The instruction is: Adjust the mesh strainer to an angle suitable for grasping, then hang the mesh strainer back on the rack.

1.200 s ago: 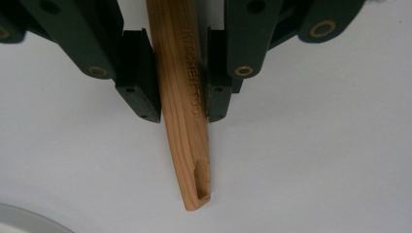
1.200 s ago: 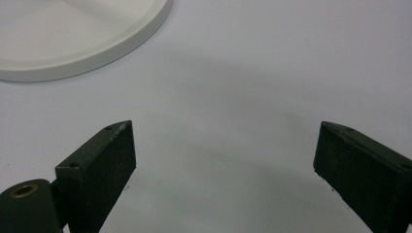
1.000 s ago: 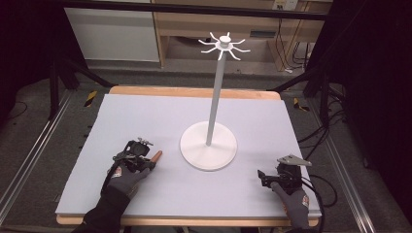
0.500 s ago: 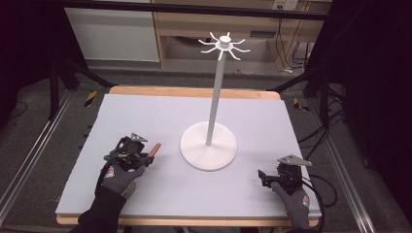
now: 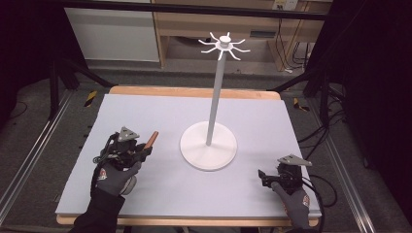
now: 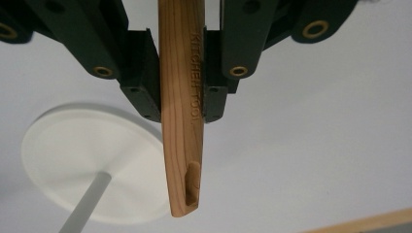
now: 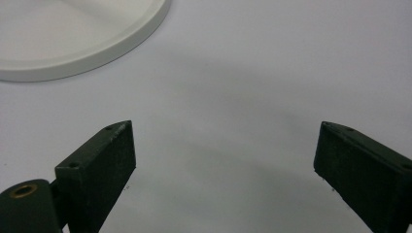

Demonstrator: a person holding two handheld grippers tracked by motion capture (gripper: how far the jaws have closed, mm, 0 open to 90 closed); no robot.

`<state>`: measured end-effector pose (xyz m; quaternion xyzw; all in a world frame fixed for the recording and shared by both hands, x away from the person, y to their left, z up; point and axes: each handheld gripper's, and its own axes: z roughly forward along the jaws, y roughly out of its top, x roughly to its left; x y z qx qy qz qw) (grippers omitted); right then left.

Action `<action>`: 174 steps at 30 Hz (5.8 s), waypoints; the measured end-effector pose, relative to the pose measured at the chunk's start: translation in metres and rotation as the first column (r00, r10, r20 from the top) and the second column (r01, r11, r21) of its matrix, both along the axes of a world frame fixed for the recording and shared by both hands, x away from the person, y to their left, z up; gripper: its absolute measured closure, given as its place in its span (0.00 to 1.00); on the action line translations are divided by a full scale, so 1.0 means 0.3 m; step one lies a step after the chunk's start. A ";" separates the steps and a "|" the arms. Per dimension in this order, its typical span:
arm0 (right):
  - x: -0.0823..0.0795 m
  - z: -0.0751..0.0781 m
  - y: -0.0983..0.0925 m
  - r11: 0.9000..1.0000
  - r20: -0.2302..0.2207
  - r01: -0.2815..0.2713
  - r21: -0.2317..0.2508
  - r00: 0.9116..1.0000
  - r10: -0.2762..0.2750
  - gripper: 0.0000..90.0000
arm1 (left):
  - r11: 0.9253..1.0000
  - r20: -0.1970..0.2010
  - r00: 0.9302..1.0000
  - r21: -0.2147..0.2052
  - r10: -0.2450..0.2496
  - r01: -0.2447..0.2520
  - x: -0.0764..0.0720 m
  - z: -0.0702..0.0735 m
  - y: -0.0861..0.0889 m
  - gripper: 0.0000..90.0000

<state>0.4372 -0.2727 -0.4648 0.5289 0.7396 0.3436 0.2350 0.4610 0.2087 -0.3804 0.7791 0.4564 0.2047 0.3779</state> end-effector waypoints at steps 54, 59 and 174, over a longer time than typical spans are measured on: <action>-0.007 0.004 -0.006 1.000 0.040 0.000 0.000 0.999 0.000 0.09 | 0.953 0.475 0.872 -0.301 0.113 0.041 -0.092 0.361 -0.063 0.78; -0.007 0.003 -0.005 1.000 0.041 -0.002 0.002 0.999 0.002 0.09 | 0.949 0.492 0.864 -0.310 0.111 0.055 -0.092 0.392 -0.087 0.78; -0.004 0.007 -0.016 1.000 0.034 0.010 0.018 0.999 -0.011 0.08 | 0.963 0.559 0.829 -0.224 0.003 0.147 0.060 0.591 -0.443 0.78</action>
